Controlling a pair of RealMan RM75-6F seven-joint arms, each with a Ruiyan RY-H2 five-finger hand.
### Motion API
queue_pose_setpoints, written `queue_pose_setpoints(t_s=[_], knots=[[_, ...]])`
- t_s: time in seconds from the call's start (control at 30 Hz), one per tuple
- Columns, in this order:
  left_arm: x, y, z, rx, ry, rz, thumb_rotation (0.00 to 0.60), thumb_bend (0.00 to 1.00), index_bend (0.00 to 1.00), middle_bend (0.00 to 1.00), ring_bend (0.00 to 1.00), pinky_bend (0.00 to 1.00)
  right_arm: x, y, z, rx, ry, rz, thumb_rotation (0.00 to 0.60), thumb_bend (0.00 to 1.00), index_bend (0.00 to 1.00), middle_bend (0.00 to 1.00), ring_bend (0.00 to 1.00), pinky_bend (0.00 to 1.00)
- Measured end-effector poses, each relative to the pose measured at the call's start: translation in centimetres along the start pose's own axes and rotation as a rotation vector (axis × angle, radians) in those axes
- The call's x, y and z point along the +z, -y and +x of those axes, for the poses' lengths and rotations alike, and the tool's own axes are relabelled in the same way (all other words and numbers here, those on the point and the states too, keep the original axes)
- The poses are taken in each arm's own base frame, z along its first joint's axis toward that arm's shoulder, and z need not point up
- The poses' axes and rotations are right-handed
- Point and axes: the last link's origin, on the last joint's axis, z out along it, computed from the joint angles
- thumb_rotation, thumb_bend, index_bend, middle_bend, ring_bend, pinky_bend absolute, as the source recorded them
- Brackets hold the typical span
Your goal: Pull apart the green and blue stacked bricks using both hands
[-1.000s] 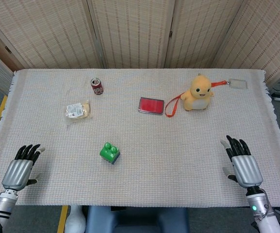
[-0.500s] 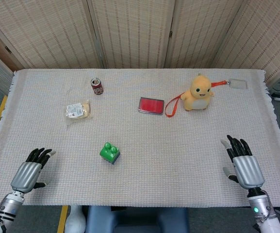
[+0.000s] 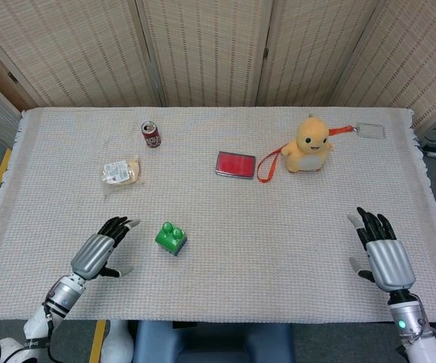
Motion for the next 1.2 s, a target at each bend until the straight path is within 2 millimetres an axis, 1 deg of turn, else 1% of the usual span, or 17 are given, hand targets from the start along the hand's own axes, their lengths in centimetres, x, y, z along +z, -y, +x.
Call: queue_pose_setpoints(t_s=[0.13, 0.23, 0.33, 0.43, 0.77, 1.0, 1.2], knots=[[3.2, -1.3, -0.7, -0.105, 0.013, -0.011, 0.6, 0.25, 0.04, 0.15, 0.0, 0.0, 0.2, -0.3, 0.1, 0.009, 0.001, -0.013, 0.6, 0.36, 0.0, 0.0, 0.0, 0.0], [4.8, -1.5, -1.2, -0.129, 0.009, -0.013, 0.6, 0.25, 0.04, 0.15, 0.0, 0.0, 0.4, -0.5, 0.2, 0.014, 0.004, -0.019, 0.6, 0.36, 0.0, 0.0, 0.0, 0.0], [6.0, -1.6, -1.7, -0.157, 0.019, -0.006, 0.6, 0.25, 0.04, 0.15, 0.0, 0.0, 0.5, -0.7, 0.4, 0.021, 0.001, -0.025, 0.6, 0.36, 0.0, 0.0, 0.0, 0.0], [6.8, -1.8, -2.1, -0.194, 0.037, 0.0, 0.6, 0.25, 0.05, 0.16, 0.0, 0.0, 0.6, -0.8, 0.4, 0.026, 0.002, -0.029, 0.6, 0.36, 0.0, 0.0, 0.0, 0.0], [8.4, -2.6, -2.9, -0.228, 0.066, -0.007, 0.6, 0.25, 0.06, 0.19, 0.0, 0.0, 0.6, -1.0, 0.7, 0.04, 0.003, -0.029, 0.6, 0.36, 0.0, 0.0, 0.0, 0.0], [8.6, -2.0, -3.0, -0.222, 0.056, 0.002, 0.6, 0.25, 0.1, 0.26, 0.01, 0.0, 0.7, -1.1, 0.7, 0.041, 0.005, -0.032, 0.6, 0.36, 0.0, 0.0, 0.0, 0.0], [8.7, -1.5, -3.1, -0.231, 0.058, 0.013, 0.6, 0.25, 0.12, 0.29, 0.02, 0.0, 0.8, -1.1, 0.6, 0.04, 0.009, -0.035, 0.6, 0.36, 0.0, 0.0, 0.0, 0.0]])
